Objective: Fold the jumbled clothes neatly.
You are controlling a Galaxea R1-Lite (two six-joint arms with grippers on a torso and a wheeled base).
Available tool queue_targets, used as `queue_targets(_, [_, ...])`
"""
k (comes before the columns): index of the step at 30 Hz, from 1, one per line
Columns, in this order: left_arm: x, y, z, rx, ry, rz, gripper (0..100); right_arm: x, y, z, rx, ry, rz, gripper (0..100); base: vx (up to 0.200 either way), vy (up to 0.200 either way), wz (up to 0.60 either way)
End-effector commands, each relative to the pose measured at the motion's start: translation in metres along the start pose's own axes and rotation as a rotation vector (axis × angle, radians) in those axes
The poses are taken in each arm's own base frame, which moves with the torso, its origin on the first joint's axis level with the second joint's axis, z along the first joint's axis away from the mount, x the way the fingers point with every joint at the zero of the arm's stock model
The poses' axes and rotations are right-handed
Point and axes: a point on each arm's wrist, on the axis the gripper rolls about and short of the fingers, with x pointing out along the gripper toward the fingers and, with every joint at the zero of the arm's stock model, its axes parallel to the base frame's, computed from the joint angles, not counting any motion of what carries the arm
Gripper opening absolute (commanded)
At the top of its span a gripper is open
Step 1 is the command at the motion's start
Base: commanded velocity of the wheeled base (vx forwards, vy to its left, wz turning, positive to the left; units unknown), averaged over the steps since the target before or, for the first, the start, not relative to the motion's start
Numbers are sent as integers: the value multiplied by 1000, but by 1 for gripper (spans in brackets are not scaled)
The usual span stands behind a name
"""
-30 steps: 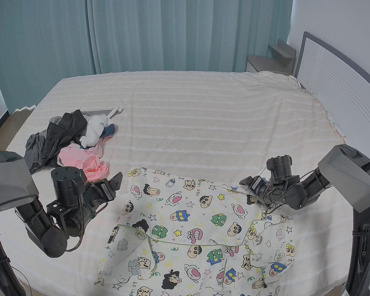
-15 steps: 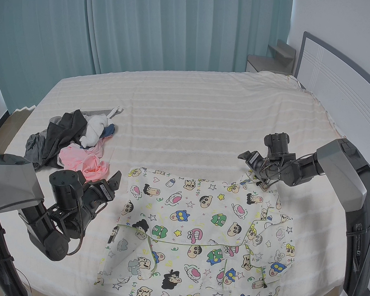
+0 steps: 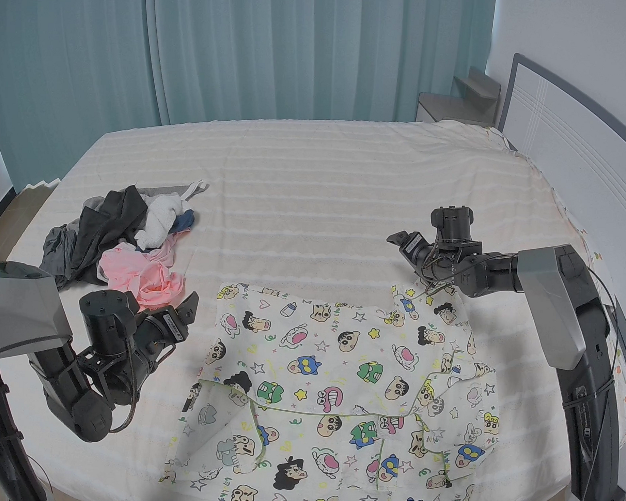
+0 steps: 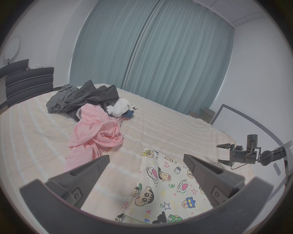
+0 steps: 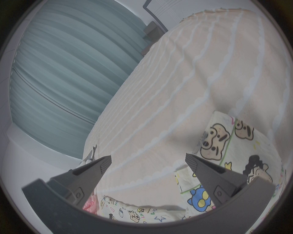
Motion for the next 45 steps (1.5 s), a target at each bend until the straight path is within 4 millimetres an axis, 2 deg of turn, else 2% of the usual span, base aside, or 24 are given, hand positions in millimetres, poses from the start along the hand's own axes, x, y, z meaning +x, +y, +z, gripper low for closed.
queue_targets(1, [0, 2, 1, -1, -2, 9, 100, -8, 9, 14, -5, -44, 19, 100, 0, 0, 0])
queue_targets(3, [0, 2, 1, -2, -2, 9, 100, -25, 21, 35, 1, -93, 44, 100, 0, 0, 0])
queue_targets(5, [0, 2, 1, -2, -2, 8, 100, -35, 21, 41, 1, -102, 40, 100, 0, 0, 0])
queue_targets(8, [-4, 4, -1, 3, 14, 10, 100, -59, 16, 47, -42, -95, 6, 100, 0, 0, 0])
queue_targets(12, [-17, 8, -10, 30, 105, -35, 100, -94, -2, 32, -162, -38, -62, 100, 0, 0, 0])
queue_targets(17, [-44, 16, -30, 126, 322, -219, 100, -154, -30, 1, -306, -4, -75, 100, 0, 0, 0])
queue_targets(18, [-49, 13, -34, 132, 361, -266, 100, -165, -37, -5, -325, -3, -77, 100, 0, 0, 0])
queue_targets(19, [-50, 13, -35, 133, 369, -273, 100, -167, -38, -6, -328, -4, -76, 100, 0, 0, 0])
queue_targets(20, [-56, 7, -45, 148, 444, -325, 100, -187, -47, -14, -351, -15, -66, 100, 0, 0, 0])
queue_targets(23, [-66, -8, -63, 204, 568, -394, 100, -219, -59, -27, -379, -40, -44, 100, 0, 0, 0])
queue_targets(24, [-66, -8, -63, 204, 568, -394, 100, -219, -59, -27, -379, -40, -44, 100, 0, 0, 0])
queue_targets(25, [-71, -19, -75, 270, 638, -438, 100, -235, -67, -35, -397, -45, -40, 100, 0, 0, 0])
queue_targets(29, [-75, -39, -93, 361, 727, -475, 100, -256, -76, -46, -404, -47, -12, 100, 0, 0, 0])
queue_targets(32, [-77, -49, -103, 418, 814, -455, 100, -265, -81, -52, -406, -42, 2, 100, 0, 0, 0])
queue_targets(38, [-77, -62, -114, 463, 902, -452, 100, -269, -87, -58, -406, -39, 11, 100, 0, 0, 0])
queue_targets(45, [-80, -63, -123, 497, 963, -439, 100, -270, -88, -60, -407, -29, 13, 100, 0, 0, 0])
